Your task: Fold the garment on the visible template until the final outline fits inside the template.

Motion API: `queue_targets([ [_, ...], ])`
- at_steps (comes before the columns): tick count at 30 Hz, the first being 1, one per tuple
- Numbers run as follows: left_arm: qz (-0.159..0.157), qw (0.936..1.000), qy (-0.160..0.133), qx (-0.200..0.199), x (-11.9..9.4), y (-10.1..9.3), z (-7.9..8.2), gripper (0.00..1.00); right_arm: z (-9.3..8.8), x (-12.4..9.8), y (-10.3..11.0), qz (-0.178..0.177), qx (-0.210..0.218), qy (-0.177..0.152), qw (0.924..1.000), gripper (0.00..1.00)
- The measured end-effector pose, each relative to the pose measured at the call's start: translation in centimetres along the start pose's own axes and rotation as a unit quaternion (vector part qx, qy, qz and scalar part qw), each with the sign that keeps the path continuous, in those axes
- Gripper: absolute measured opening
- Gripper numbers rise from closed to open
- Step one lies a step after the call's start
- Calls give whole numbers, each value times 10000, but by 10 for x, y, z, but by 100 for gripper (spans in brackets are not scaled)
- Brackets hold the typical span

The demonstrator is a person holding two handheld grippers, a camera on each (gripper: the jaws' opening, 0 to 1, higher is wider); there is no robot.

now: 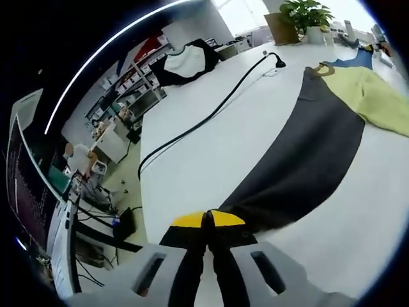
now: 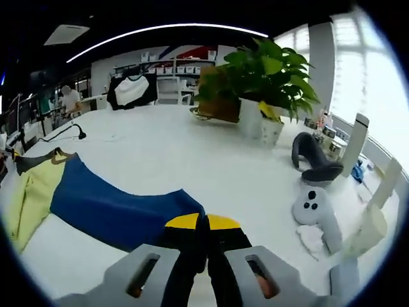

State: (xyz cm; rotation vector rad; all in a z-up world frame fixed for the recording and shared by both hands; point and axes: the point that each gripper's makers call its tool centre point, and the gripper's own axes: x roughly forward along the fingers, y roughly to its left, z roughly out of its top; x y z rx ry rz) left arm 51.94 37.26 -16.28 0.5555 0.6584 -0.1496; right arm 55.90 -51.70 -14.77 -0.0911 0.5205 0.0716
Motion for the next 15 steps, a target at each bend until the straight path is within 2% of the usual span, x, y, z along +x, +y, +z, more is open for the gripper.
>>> queue_targets([
  [11,-59,9999,30,-135,-2,-8,-16,1,-36,-3,-2,-68,178,80,9998,0],
  [15,-39,9998,2,-175,-4,-9,-18,1,-40,-4,-4,-85,148,79,9998,0],
])
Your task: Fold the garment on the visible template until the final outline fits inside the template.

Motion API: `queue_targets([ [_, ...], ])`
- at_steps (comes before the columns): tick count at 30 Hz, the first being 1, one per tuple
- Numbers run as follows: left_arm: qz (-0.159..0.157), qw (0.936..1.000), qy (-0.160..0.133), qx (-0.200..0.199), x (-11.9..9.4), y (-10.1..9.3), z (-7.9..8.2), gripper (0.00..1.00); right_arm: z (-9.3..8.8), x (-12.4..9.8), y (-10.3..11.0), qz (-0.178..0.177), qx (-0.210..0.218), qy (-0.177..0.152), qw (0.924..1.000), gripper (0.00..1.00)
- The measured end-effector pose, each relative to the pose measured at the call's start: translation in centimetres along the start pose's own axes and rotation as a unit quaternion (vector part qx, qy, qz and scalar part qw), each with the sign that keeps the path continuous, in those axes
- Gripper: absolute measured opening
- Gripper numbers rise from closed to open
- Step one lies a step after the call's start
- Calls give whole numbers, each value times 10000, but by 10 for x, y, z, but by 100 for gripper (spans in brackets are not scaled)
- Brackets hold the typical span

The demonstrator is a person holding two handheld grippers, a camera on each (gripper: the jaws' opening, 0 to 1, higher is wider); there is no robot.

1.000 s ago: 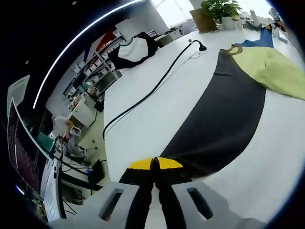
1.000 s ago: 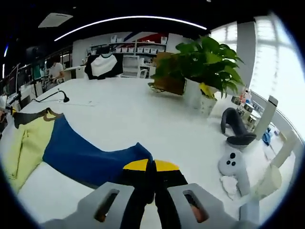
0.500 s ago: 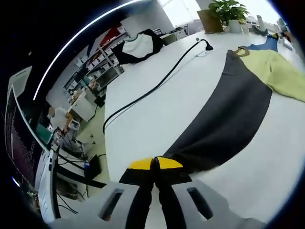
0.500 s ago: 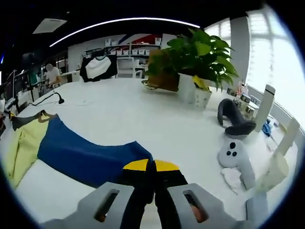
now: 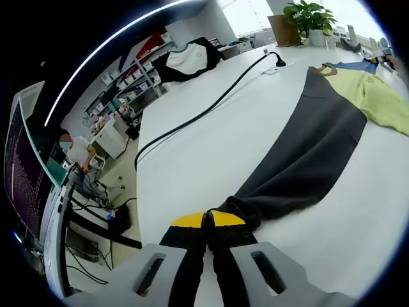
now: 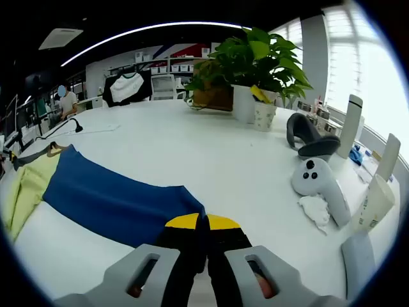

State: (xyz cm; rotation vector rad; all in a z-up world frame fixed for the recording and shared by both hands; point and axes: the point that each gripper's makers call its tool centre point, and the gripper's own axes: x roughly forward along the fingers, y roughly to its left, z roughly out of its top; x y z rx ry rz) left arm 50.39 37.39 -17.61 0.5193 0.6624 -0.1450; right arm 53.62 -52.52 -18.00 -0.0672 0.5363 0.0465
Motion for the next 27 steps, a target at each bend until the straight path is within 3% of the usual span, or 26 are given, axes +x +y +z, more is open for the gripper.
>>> queue_targets([
  [12,47,10000,55,-41,3,7,-6,1,1,7,-3,-153,-94,11,9998,0],
  [20,53,9996,-26,-279,5,8,-10,1,-4,9,-5,-189,100,29,9998,0],
  [27,-61,9999,-142,-23,4,-1,-7,1,-2,8,-3,-133,170,-79,9997,1],
])
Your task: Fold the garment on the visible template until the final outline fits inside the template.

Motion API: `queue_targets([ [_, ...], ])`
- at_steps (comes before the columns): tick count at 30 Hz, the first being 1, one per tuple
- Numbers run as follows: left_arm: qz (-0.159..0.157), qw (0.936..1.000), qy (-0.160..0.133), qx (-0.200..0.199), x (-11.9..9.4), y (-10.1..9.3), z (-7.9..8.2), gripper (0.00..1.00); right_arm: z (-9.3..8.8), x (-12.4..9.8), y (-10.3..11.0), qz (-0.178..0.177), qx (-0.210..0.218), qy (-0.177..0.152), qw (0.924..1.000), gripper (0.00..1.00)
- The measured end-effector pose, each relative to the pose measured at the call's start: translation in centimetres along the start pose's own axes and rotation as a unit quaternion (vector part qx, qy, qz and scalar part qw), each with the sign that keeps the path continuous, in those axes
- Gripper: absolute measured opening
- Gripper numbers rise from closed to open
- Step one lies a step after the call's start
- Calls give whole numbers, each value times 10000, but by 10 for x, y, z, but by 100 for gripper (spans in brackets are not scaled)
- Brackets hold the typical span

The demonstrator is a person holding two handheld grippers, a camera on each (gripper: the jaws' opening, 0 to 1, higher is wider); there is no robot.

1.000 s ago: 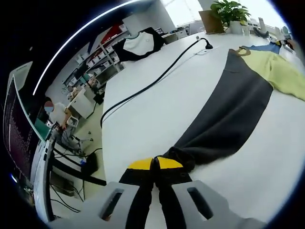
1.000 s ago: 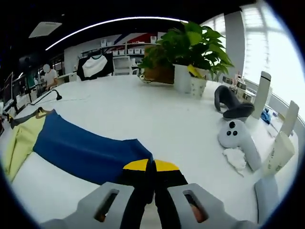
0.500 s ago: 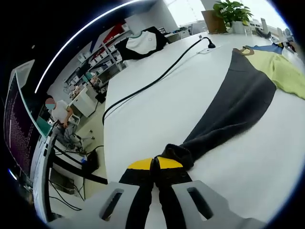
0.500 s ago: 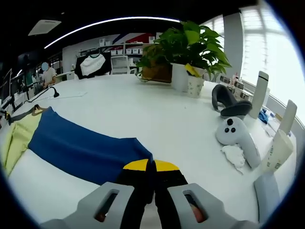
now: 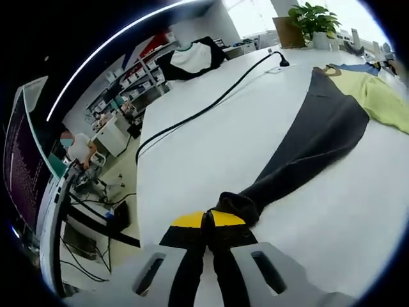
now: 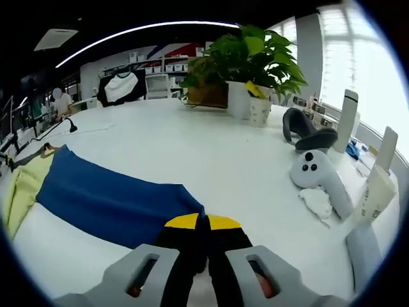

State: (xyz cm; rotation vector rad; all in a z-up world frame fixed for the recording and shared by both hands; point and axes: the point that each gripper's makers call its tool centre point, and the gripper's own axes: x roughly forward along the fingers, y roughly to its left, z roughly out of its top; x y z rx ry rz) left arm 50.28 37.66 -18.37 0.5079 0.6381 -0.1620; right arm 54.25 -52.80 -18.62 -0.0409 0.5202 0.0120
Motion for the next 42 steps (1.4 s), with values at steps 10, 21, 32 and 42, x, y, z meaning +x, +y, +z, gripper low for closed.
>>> queue_targets([
  [10,189,9988,-448,89,-13,9,14,29,33,-17,-16,-98,-467,-704,9964,38],
  [21,227,9850,-977,-1403,-38,-19,15,36,28,-18,1,305,-594,-795,9946,41],
  [32,-236,9544,-927,-2829,-58,-51,14,58,28,-13,7,489,-929,-808,9912,41],
  [42,-87,9577,-823,-2755,-47,-61,-12,47,15,-17,13,730,-1417,-843,9836,37],
])
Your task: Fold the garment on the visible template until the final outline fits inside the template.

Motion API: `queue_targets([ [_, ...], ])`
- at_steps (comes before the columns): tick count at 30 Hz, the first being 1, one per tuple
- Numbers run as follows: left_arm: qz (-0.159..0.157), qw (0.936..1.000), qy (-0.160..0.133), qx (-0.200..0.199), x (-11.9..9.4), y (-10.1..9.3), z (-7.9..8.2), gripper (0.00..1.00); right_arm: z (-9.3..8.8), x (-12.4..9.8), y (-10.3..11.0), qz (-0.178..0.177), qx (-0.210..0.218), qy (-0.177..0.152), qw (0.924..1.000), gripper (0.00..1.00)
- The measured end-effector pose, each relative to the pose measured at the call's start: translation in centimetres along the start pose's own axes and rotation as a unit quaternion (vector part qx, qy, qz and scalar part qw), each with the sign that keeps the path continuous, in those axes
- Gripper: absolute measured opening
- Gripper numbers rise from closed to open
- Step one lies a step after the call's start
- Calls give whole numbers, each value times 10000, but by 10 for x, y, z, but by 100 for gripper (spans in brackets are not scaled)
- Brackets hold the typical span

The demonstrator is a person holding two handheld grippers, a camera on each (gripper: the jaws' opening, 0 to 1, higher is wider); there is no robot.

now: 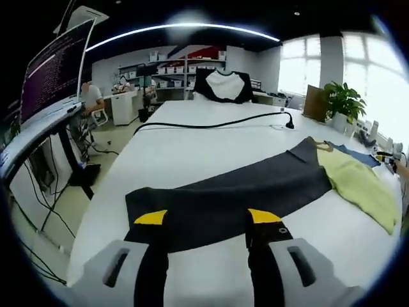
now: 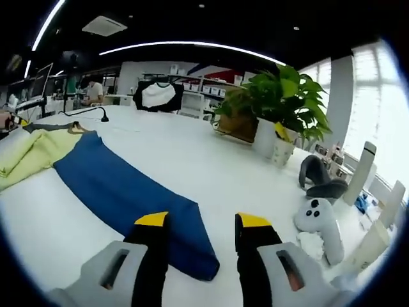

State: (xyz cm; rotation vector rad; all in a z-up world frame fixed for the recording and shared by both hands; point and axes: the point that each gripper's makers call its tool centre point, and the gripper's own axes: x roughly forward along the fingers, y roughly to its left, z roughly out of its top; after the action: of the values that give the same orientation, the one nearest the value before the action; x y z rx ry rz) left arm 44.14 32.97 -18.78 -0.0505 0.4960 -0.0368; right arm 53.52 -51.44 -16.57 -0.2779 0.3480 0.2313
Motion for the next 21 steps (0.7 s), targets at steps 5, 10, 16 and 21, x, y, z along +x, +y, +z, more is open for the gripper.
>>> queue_targets([
  [5,86,9999,-131,24,0,4,-3,41,4,-2,16,432,-7,-124,9990,28],
  [10,225,9994,-67,259,1,12,-2,35,3,1,24,575,-133,-23,9983,26],
  [16,295,9993,-133,207,0,15,-1,22,-11,5,23,488,29,256,9985,24],
  [21,445,9987,-221,102,1,18,-1,11,-17,5,26,517,6,299,9982,16],
])
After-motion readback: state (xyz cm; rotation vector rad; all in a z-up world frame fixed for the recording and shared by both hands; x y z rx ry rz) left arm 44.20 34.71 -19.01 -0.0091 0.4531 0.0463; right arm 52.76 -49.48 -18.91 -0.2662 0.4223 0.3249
